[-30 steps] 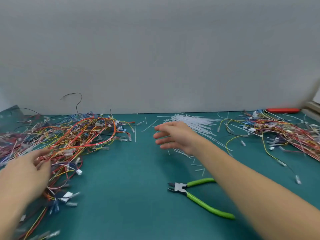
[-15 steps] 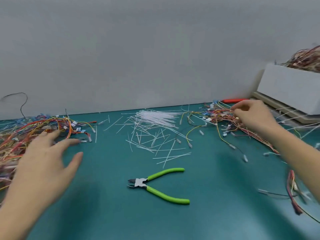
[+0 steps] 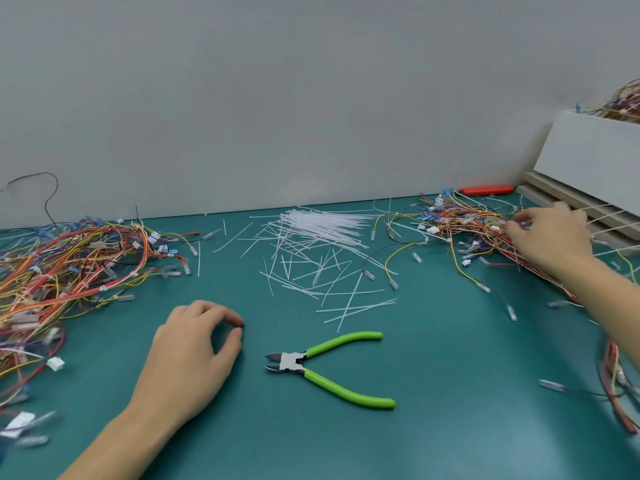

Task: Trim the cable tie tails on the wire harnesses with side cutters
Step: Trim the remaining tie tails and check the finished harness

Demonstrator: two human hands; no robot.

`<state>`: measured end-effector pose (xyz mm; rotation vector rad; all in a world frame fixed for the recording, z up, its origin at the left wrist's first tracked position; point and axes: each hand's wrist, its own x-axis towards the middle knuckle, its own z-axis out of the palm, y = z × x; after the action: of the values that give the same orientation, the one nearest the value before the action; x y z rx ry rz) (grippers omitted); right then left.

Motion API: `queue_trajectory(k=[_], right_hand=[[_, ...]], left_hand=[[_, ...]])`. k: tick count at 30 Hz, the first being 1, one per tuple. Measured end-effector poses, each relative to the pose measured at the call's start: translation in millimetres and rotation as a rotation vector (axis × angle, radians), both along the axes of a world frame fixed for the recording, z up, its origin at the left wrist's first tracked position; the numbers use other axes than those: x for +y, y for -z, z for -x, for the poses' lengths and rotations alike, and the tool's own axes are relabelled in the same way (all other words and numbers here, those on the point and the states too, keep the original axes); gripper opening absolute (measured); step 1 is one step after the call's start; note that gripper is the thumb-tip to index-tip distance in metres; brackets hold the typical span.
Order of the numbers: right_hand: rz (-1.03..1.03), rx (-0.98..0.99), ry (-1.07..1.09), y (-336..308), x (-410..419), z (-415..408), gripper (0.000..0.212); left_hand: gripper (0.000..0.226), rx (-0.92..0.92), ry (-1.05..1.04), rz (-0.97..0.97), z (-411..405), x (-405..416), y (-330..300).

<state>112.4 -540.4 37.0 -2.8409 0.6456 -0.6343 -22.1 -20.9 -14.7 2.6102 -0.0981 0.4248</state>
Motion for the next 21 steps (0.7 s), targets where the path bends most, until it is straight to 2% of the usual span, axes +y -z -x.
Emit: queue_trajectory(k=[3,10,13,17,21], right_hand=[[-0.049,0.084,-0.095,-7.5,3.1,-9.8,0.026],[-0.345,0.011,-0.124,-42.4,9.8,-13.2,0.016],[-0.463,-0.057,-0.170,-64.0,9.8,-8.9,0.018],[-0.199,-0.277,-0.245,-90.9,10.0,-12.2,0.023],[-0.042,-0.361,-0.204,-115.0,-1.3,-22.3,0.032]], left_hand=[[0.014,0.007,-0.001,0.017,-1.0,0.0,-0.7],[0.011,0.020,-0.006,0.023,-1.6,-0.4,-3.7],[0.011,0.032,-0.012,0.025,0.2,-2.0,-4.1],[0.011,0.037,-0.017,0.034,0.4,-2.2,-6.1],[0.011,0.045,-0.019,0.037,1.9,-2.0,-7.2]])
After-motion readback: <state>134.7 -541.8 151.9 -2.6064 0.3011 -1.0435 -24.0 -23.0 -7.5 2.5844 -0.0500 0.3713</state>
